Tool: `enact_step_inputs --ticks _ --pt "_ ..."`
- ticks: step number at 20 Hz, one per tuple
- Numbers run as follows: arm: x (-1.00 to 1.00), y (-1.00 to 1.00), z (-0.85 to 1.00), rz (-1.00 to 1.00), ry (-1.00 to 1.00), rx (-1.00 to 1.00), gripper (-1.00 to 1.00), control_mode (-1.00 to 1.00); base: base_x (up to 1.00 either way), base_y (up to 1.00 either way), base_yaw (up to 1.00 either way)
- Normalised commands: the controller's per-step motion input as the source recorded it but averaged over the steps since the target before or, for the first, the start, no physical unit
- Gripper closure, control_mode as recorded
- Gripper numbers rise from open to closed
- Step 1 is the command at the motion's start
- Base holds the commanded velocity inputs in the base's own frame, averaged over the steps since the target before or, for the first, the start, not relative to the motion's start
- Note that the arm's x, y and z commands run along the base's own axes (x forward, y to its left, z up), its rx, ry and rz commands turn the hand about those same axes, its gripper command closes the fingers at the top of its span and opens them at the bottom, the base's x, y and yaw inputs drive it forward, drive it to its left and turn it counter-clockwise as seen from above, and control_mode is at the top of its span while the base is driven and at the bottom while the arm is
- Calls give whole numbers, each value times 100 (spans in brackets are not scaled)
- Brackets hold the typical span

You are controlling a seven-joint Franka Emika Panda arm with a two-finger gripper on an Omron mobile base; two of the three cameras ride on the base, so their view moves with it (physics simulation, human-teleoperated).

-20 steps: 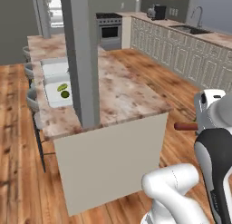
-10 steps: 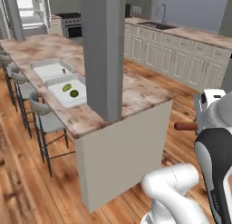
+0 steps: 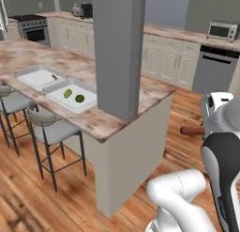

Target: Place the cold items (mango and lime) from the fridge in one tupperware on the dining counter. Place the warm items (kebab skewer and hot dog) in the stove area in another tupperware.

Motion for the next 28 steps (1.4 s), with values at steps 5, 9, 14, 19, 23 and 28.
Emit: enact_step_inputs --ticks 5,9,14,19,23,28 --pt "0 0 0 0 0 0 100 100 0 100 -44" --pt "0 0 0 0 0 0 100 100 0 100 -43" --pt "0 0 0 0 0 0 100 100 0 100 -42" --pt "0 0 0 0 0 0 100 100 0 100 -36" --pt "0 0 0 0 0 0 100 100 0 100 -32" --pt "0 0 0 0 0 0 100 100 0 100 -29"
